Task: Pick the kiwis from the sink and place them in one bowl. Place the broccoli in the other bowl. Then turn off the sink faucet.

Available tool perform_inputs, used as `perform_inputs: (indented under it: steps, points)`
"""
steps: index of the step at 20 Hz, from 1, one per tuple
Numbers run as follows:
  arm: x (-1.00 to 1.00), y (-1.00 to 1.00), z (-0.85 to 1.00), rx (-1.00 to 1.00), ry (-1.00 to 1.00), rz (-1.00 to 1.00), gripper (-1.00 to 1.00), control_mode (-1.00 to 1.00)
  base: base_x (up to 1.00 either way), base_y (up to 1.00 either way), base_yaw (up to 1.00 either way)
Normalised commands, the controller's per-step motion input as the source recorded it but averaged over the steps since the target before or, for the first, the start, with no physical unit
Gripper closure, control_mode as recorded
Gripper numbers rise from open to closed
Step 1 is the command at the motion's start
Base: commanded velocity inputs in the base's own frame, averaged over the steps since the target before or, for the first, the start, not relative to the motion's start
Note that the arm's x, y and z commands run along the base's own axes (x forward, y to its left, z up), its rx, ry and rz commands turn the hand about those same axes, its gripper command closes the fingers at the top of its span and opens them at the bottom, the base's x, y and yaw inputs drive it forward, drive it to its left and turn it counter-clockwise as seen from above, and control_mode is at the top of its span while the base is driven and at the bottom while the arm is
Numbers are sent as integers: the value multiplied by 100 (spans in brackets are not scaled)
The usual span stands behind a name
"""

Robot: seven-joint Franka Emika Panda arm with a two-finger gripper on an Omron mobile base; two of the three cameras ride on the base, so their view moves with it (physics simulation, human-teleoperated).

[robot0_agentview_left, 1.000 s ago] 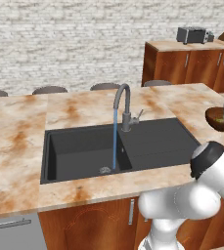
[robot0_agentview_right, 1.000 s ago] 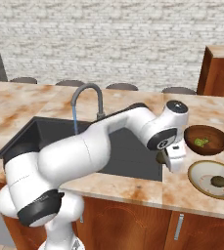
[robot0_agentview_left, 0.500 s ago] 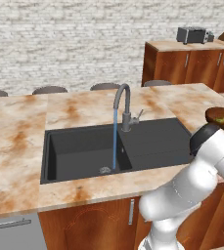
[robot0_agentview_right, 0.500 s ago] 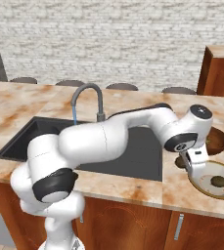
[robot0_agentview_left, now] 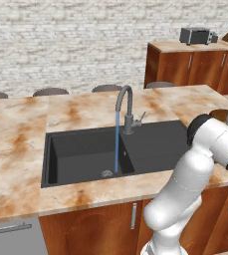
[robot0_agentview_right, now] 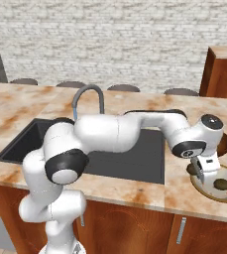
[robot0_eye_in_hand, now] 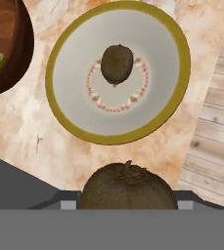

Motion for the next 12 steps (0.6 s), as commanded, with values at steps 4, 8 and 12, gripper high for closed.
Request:
perform_inputs:
  steps: [4,8,12]
  points:
    - [43,-49,-27,6,0,2,100,-100,0,0,0]
    - [26,-87,-1,8,3,0,100,-100,0,0,0]
    - [35,-81,0,8,5,0,100,-100,0,0,0]
